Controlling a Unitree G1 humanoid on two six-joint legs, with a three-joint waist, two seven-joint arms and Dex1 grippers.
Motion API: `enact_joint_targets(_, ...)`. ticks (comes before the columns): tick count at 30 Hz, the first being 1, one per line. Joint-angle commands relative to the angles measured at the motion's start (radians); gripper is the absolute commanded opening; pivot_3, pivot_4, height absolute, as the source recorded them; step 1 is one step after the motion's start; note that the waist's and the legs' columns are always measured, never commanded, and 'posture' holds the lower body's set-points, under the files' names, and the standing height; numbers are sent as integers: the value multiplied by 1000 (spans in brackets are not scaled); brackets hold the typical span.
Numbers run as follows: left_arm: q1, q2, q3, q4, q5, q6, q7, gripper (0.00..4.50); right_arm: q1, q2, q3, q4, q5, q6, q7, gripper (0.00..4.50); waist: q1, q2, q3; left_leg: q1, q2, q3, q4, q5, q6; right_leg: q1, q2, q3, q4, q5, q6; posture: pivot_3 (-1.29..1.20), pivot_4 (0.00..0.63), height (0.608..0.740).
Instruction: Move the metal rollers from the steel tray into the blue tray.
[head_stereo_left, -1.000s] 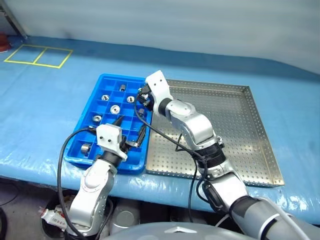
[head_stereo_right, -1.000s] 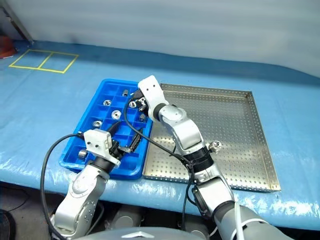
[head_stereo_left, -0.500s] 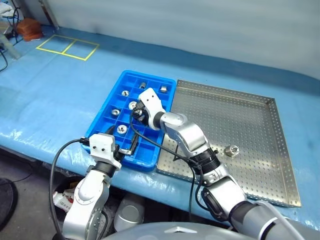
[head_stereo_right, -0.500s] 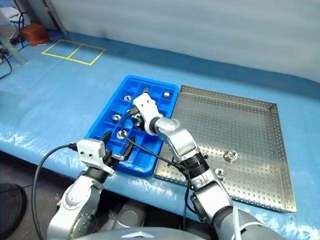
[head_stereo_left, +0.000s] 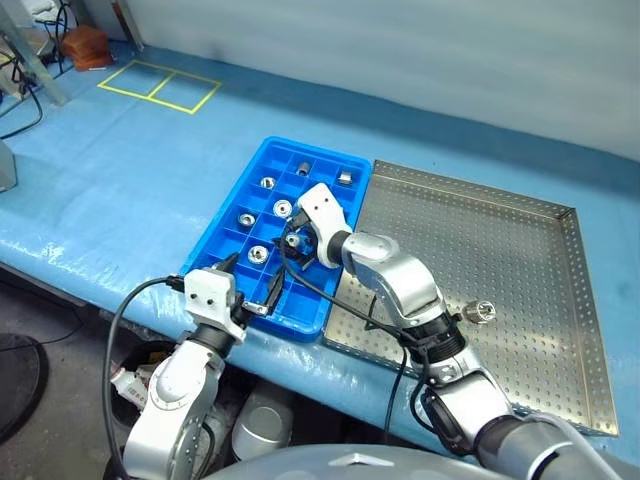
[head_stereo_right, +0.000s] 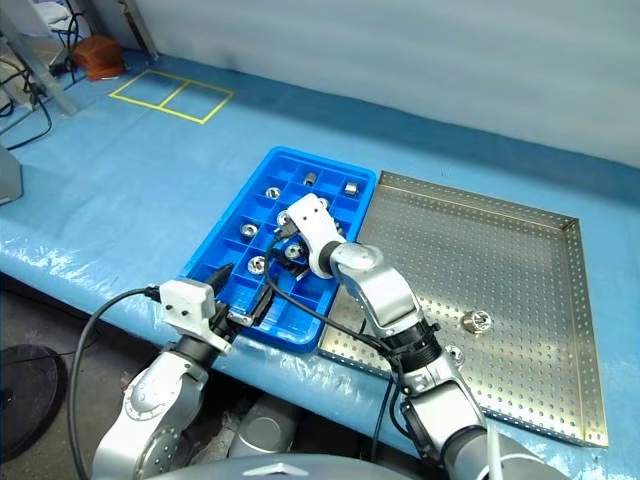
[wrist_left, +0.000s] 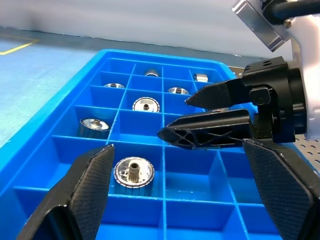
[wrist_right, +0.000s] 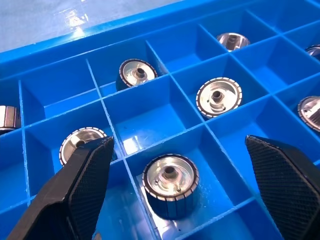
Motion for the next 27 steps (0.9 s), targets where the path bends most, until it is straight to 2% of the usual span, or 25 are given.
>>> enact_joint_targets(1,-29,22,-19,-25,-20,6,-40,4500,16,-12,-80,-175,24,12,-27,4456,-2,0,0,0,0,0,0,0,0,0,0,0,0,0,0,401,150,740)
enact_joint_targets(5,-80,46,-54,-2,-32,30,-92,4500,87,-56,-169,-329,12,83,-86,4456,-12,0,0,0,-1,0,2,0,0,1,-1,0,0,0,1,310,150,740)
enact_joint_targets(9,-129,67,-94,23,-49,54,-150,4500,169,-76,-247,-437,1,159,-151,4456,-53,1,-1,0,-1,1,3,0,0,1,-1,1,0,1,1,238,150,740)
enact_joint_targets(14,-185,86,-129,56,-60,69,-203,4500,254,-70,-298,-509,-16,217,-224,4456,-147,2,-2,0,0,0,3,0,0,2,0,1,0,1,0,167,150,740)
enact_joint_targets(20,-242,106,-172,82,-66,101,-256,4500,337,-52,-311,-537,-47,257,-305,4456,-293,3,-2,3,-1,-1,3,0,1,5,0,2,1,4,-4,125,150,740)
enact_joint_targets(24,-261,120,-182,85,-70,117,-283,4500,380,-26,-333,-536,-49,260,-336,4456,-341,3,-2,8,0,-1,2,0,1,9,0,2,1,2,-2,103,150,740)
enact_joint_targets(27,-269,125,-187,86,-72,120,-292,4500,405,-7,-345,-518,-49,257,-352,4456,-360,3,-2,17,0,-1,0,0,1,16,0,3,2,0,-2,95,150,740)
